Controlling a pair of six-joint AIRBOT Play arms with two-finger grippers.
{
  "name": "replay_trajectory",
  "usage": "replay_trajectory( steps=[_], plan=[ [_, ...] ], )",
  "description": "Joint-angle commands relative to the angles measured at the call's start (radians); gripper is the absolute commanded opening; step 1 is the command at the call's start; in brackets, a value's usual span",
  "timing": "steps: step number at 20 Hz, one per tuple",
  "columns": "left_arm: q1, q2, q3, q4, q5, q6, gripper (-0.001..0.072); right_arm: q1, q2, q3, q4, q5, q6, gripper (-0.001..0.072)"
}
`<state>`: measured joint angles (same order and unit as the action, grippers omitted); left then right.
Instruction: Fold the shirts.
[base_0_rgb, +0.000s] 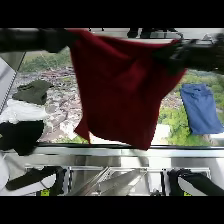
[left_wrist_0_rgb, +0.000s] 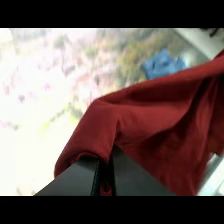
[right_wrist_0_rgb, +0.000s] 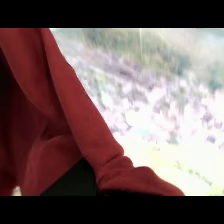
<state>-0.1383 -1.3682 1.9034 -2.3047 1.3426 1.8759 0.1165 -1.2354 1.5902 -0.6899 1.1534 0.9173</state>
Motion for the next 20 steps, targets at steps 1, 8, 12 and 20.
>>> replay_trajectory(
  steps=[1, 8, 12, 20],
  plan=[
    [0.069, -0.252, -0.112, -0.028, 0.067, 0.013, 0.0017, 0.015, -0.319, 0.003, 0.015, -0.051, -0.006, 0.0017],
    [0.188, -0.611, -0.055, -0.028, 0.058, 0.008, 0.0623, 0.006, -0.674, 0.035, 0.176, -0.134, -0.053, 0.0323],
    [0.219, -0.69, 0.074, -0.015, 0.128, -0.034, 0.0695, -0.131, -0.558, 0.05, 0.076, 0.019, 0.115, 0.0324],
    [0.187, -0.693, 0.088, 0.053, 0.053, 0.002, 0.0693, -0.275, -0.137, -0.491, -0.187, 0.154, 0.356, 0.0324]
  ],
)
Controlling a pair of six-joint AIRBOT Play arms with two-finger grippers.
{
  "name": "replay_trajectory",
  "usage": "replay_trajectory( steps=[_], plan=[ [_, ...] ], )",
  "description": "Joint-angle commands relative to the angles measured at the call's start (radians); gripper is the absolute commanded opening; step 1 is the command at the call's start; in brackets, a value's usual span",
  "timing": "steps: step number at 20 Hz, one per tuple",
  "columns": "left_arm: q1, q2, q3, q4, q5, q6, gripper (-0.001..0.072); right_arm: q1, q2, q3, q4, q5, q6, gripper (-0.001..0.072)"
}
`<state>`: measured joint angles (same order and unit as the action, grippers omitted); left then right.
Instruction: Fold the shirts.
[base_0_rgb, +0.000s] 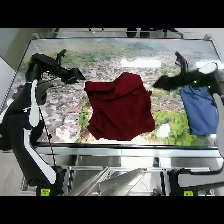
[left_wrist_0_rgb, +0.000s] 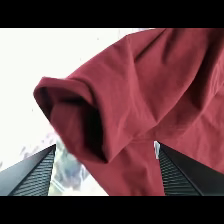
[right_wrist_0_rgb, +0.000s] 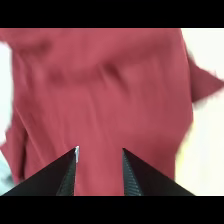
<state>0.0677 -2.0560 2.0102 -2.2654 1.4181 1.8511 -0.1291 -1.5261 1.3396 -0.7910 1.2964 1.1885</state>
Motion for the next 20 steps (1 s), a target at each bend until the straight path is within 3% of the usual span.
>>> replay_trajectory(
  steps=[1, 2, 3, 10, 11, 12, 13, 15, 16, 17, 18, 20],
  plan=[
    [-0.032, -0.005, -0.035, 0.015, -0.02, 0.047, 0.0693, -0.029, 0.215, -0.349, -0.084, -0.025, 0.099, 0.0364],
    [-0.045, -0.005, -0.05, 0.015, -0.023, 0.063, 0.0694, -0.027, 0.275, -0.456, -0.085, -0.072, 0.122, 0.0496],
    [-0.055, -0.005, -0.062, 0.019, -0.036, 0.073, 0.0694, -0.027, 0.325, -0.548, -0.082, -0.121, 0.132, 0.0521],
    [-0.112, -0.093, 0.021, 0.02, -0.054, 0.087, 0.0692, 0.039, 0.358, -0.782, -0.008, -0.346, 0.172, 0.052],
    [-0.124, -0.101, 0.029, 0.021, -0.061, 0.088, 0.0625, 0.052, 0.348, -0.782, -0.008, -0.376, 0.174, 0.052],
    [-0.129, -0.103, 0.028, 0.023, -0.068, 0.091, 0.0448, 0.061, 0.334, -0.782, -0.003, -0.413, 0.174, 0.0519],
    [-0.134, -0.103, 0.027, 0.022, -0.071, 0.1, 0.033, 0.062, 0.317, -0.782, 0.012, -0.444, 0.173, 0.0519],
    [-0.134, -0.103, 0.028, 0.022, -0.071, 0.1, 0.029, 0.062, 0.277, -0.78, 0.031, -0.481, 0.164, 0.0492],
    [-0.131, -0.103, 0.028, 0.022, -0.064, 0.1, 0.0289, 0.062, 0.259, -0.779, 0.044, -0.48, 0.141, 0.0422],
    [-0.123, -0.103, 0.028, 0.021, -0.056, 0.1, 0.0178, 0.062, 0.245, -0.779, 0.064, -0.479, 0.113, 0.0333],
    [-0.117, -0.103, 0.028, 0.021, -0.047, 0.1, 0.002, 0.062, 0.234, -0.778, 0.09, -0.479, 0.073, 0.0243],
    [-0.099, -0.102, 0.028, 0.013, -0.032, 0.093, 0.002, 0.062, 0.227, -0.76, 0.095, -0.485, 0.051, 0.02]
  ],
)
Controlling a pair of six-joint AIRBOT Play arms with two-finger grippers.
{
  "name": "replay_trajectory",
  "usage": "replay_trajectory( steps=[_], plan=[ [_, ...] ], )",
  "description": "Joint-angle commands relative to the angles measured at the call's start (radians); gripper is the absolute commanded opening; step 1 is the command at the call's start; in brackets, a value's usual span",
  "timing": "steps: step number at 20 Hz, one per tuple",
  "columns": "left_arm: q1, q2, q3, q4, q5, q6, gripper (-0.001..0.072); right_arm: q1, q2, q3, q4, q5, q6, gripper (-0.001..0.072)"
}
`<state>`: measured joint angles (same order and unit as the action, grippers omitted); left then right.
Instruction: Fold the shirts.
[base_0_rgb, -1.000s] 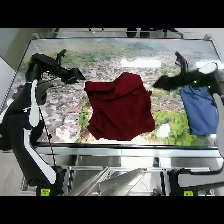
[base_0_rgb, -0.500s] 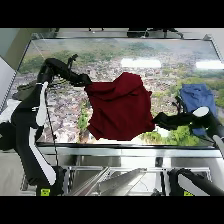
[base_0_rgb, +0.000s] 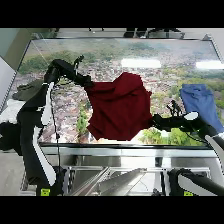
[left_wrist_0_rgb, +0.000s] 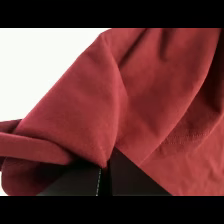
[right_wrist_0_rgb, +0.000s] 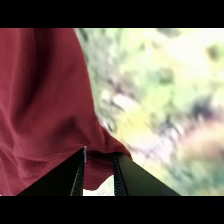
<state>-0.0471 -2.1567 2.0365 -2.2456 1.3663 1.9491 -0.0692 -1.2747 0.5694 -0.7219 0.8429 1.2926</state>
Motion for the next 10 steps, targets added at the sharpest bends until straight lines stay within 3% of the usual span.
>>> replay_trajectory(
  steps=[1, 5, 7, 9, 10],
  plan=[
    [0.027, -0.001, 0.002, -0.019, 0.032, -0.006, 0.0019, 0.002, -0.024, 0.027, 0.026, -0.033, -0.069, 0.0045],
    [0.077, 0.008, 0.002, -0.111, 0.097, -0.011, 0.0019, -0.018, -0.036, 0.143, 0.006, -0.06, -0.09, 0.0017],
    [0.094, 0.008, 0.0, -0.111, 0.112, -0.033, 0.0019, -0.031, -0.044, 0.204, -0.037, -0.024, -0.09, 0.0047],
    [0.093, 0.008, -0.015, -0.111, 0.126, -0.032, 0.0019, -0.052, -0.036, 0.245, -0.05, 0.055, -0.089, 0.0407],
    [0.093, 0.008, -0.027, -0.112, 0.126, -0.031, 0.0019, -0.074, -0.029, 0.249, -0.053, 0.08, -0.089, 0.0436]
  ],
)
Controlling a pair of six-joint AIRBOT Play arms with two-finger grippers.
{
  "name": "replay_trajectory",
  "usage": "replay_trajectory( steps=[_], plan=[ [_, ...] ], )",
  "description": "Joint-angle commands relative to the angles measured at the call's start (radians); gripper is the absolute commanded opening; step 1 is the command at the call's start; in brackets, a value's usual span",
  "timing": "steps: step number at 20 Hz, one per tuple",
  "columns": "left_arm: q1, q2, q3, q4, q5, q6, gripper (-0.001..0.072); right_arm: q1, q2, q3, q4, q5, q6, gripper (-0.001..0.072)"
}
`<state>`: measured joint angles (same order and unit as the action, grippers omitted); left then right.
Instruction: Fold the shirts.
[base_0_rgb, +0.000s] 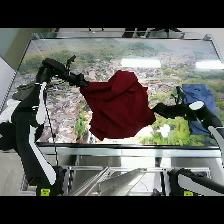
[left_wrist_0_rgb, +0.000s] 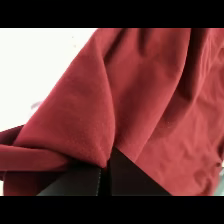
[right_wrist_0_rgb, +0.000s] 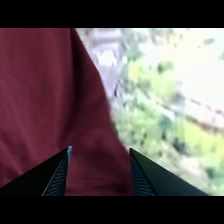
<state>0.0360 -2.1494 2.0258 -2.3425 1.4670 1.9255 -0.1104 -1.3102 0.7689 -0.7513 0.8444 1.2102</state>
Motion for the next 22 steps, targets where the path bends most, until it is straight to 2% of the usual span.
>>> replay_trajectory(
  steps=[1, 5, 12, 13, 14, 15, 16, 18, 22],
  plan=[
    [0.01, -0.001, -0.018, -0.013, 0.029, -0.008, 0.0019, -0.06, 0.006, 0.05, -0.027, 0.094, -0.006, 0.0436],
    [0.01, 0.0, -0.016, -0.016, 0.026, -0.008, 0.0019, -0.1, -0.056, 0.028, -0.03, 0.152, -0.016, 0.0436],
    [0.01, 0.0, -0.016, -0.016, 0.029, -0.009, 0.0019, 0.02, -0.191, 0.028, -0.006, 0.188, -0.101, 0.0433],
    [0.013, 0.001, -0.016, -0.016, 0.027, -0.01, 0.0019, 0.029, -0.192, 0.028, 0.015, 0.193, -0.126, 0.0411],
    [0.018, 0.001, -0.016, -0.017, 0.029, -0.013, 0.0019, 0.035, -0.192, 0.031, 0.063, 0.201, -0.17, 0.018],
    [0.017, 0.001, -0.016, -0.017, 0.032, -0.024, 0.0019, 0.035, -0.192, 0.04, 0.109, 0.209, -0.216, 0.0043],
    [0.022, 0.001, -0.016, -0.017, 0.04, -0.025, 0.0019, 0.032, -0.192, 0.066, 0.128, 0.209, -0.231, 0.0018],
    [0.031, 0.003, -0.016, -0.016, 0.083, -0.042, 0.0019, 0.02, -0.194, 0.162, 0.095, 0.188, -0.229, 0.0016],
    [0.024, 0.015, -0.026, -0.016, 0.241, -0.095, 0.0019, -0.075, -0.339, 0.56, 0.009, 0.24, -0.126, 0.0016]
  ],
)
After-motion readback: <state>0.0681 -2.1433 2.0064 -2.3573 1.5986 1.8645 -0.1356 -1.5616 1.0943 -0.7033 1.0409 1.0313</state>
